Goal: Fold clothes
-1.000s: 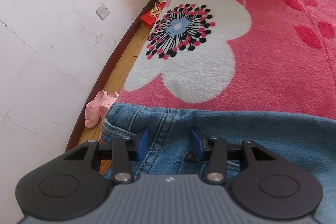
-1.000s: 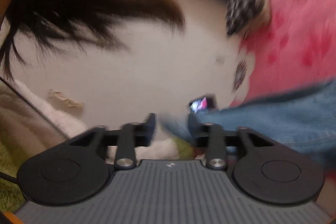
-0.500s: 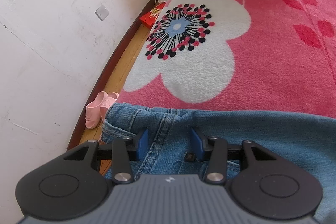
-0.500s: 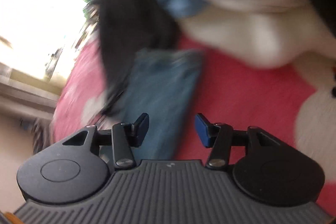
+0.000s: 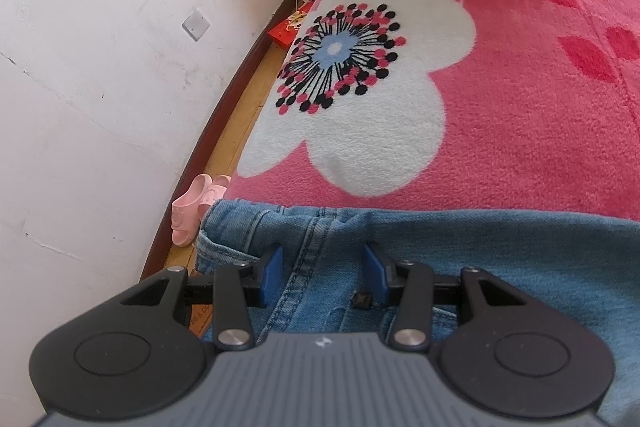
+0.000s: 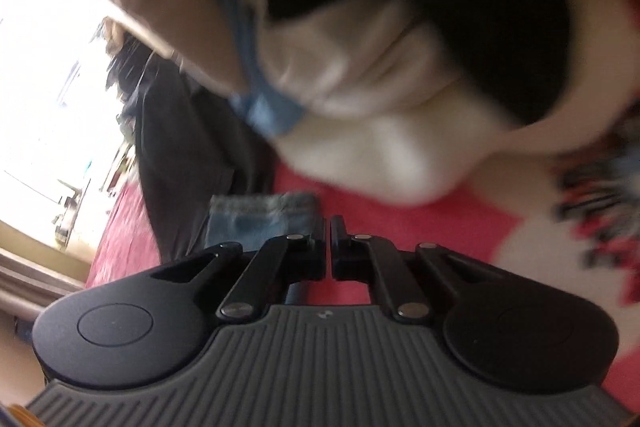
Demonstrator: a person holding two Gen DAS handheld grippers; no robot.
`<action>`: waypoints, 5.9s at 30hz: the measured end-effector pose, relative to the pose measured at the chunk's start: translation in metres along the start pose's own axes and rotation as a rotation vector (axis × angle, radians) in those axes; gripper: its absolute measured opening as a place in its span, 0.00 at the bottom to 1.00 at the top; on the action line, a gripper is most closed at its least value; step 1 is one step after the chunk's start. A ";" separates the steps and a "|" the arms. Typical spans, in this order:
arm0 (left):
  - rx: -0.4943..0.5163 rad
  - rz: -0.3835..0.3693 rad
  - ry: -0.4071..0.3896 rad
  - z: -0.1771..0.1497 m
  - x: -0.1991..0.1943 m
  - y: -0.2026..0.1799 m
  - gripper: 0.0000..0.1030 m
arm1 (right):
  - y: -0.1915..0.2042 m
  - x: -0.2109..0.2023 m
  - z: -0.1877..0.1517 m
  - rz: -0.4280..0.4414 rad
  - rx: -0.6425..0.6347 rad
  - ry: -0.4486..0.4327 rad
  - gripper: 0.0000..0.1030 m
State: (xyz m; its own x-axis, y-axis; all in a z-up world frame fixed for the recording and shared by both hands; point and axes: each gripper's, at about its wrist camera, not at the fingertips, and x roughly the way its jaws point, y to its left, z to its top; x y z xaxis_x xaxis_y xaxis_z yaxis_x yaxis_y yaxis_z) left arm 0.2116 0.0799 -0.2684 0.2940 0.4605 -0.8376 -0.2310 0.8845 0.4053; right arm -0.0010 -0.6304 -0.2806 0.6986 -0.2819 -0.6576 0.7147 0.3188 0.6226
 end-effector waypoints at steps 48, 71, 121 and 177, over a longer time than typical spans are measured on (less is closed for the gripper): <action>-0.030 -0.088 -0.045 -0.007 0.003 0.016 0.44 | 0.226 -0.025 -0.137 0.608 -0.808 0.511 0.48; -0.095 -0.158 -0.089 -0.015 0.007 0.029 0.44 | 0.219 -0.098 -0.403 0.603 -1.196 1.241 0.15; 0.013 -0.044 -0.027 0.000 0.002 0.007 0.45 | 0.042 0.103 -0.013 0.096 0.288 0.612 0.38; 0.052 0.012 -0.018 0.003 0.000 -0.004 0.45 | 0.124 -0.046 -0.137 0.048 -1.805 0.101 0.09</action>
State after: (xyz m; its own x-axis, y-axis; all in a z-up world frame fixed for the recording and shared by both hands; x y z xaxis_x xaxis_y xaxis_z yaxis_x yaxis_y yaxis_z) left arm 0.2149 0.0770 -0.2691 0.3085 0.4716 -0.8261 -0.1865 0.8816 0.4337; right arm 0.0507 -0.4543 -0.2314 0.6616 -0.2152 -0.7183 -0.2651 0.8289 -0.4925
